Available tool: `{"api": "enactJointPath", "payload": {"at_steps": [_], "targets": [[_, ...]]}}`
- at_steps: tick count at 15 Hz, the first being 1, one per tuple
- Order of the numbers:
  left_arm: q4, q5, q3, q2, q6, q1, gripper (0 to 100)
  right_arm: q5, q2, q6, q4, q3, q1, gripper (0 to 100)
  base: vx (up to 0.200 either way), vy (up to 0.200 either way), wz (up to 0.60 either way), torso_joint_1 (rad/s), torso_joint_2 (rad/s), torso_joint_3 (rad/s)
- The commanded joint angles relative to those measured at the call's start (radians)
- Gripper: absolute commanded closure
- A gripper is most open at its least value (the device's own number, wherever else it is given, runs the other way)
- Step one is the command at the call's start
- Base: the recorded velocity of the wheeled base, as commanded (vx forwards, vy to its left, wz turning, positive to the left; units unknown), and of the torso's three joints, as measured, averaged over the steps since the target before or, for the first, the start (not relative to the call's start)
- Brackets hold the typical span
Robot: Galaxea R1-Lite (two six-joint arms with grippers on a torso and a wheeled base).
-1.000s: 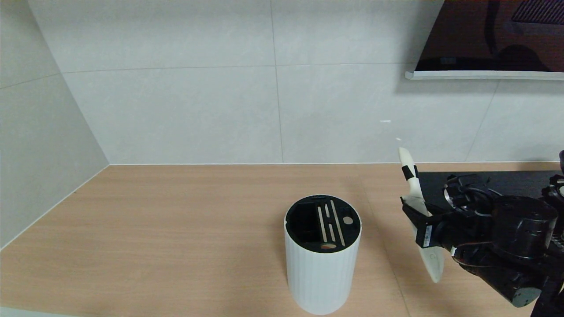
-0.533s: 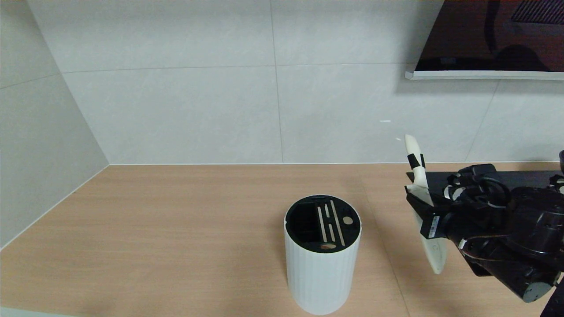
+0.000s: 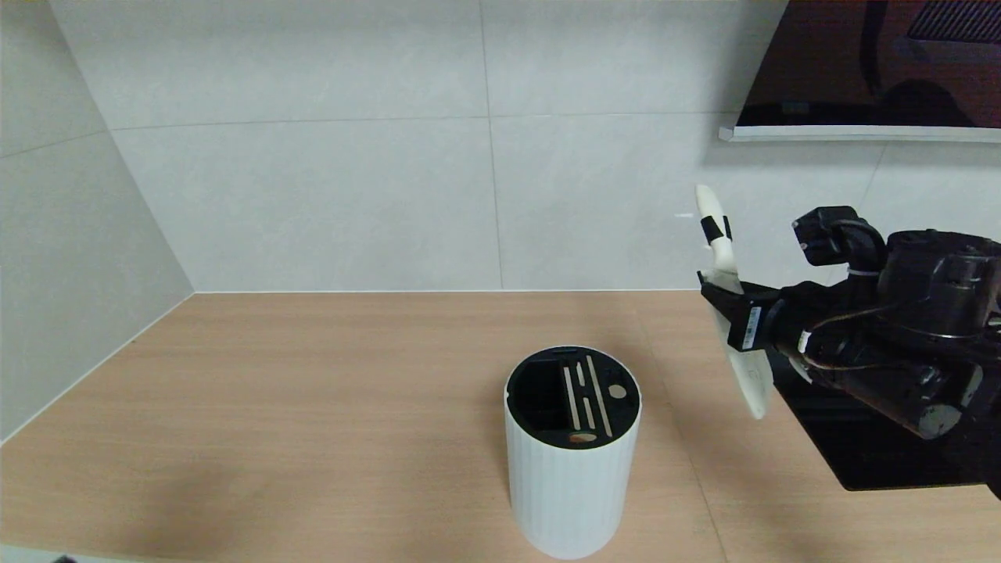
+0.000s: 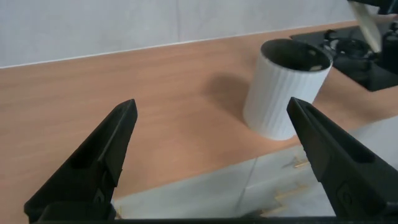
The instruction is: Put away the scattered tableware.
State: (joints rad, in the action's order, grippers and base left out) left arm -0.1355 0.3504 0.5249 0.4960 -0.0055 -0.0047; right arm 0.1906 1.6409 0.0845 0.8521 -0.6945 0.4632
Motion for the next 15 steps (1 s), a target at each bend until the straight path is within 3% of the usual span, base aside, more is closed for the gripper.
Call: {"api": "enactJointPath", "payload": {"at_steps": [1, 5, 6, 9, 12, 13, 15], "targets": [[-0.001, 0.036, 0.15, 0.274, -0.001, 0.0, 0, -0.028, 0.001, 0.0, -0.064, -0.092, 0.0, 100, 0.0, 0.0, 0.0, 0.0, 0.0, 0.0], [0.057, 0.067, 0.251, 0.5, -0.004, -0.046, 0, -0.048, 0.031, -0.002, -0.105, -0.172, 0.017, 100, 0.0, 0.0, 0.0, 0.0, 0.0, 0.0], [0.128, 0.067, 0.264, 0.578, -0.007, -0.077, 0, -0.056, 0.043, -0.002, -0.119, -0.211, 0.031, 100, 0.0, 0.0, 0.0, 0.0, 0.0, 0.0], [0.304, 0.065, 0.265, 0.711, -0.08, -0.176, 0, -0.077, 0.048, -0.002, -0.154, -0.218, 0.066, 100, 0.0, 0.0, 0.0, 0.0, 0.0, 0.0], [0.422, 0.061, 0.23, 0.794, -0.093, -0.255, 0, -0.071, 0.036, 0.0, -0.154, -0.206, 0.117, 100, 0.0, 0.0, 0.0, 0.0, 0.0, 0.0], [0.445, 0.061, 0.218, 0.802, -0.108, -0.265, 0, -0.069, 0.031, 0.0, -0.154, -0.2, 0.143, 100, 0.0, 0.0, 0.0, 0.0, 0.0, 0.0], [0.456, 0.062, 0.225, 0.813, -0.206, -0.321, 0, -0.059, 0.031, 0.001, -0.154, -0.191, 0.199, 100, 0.0, 0.0, 0.0, 0.0, 0.0, 0.0]]}}
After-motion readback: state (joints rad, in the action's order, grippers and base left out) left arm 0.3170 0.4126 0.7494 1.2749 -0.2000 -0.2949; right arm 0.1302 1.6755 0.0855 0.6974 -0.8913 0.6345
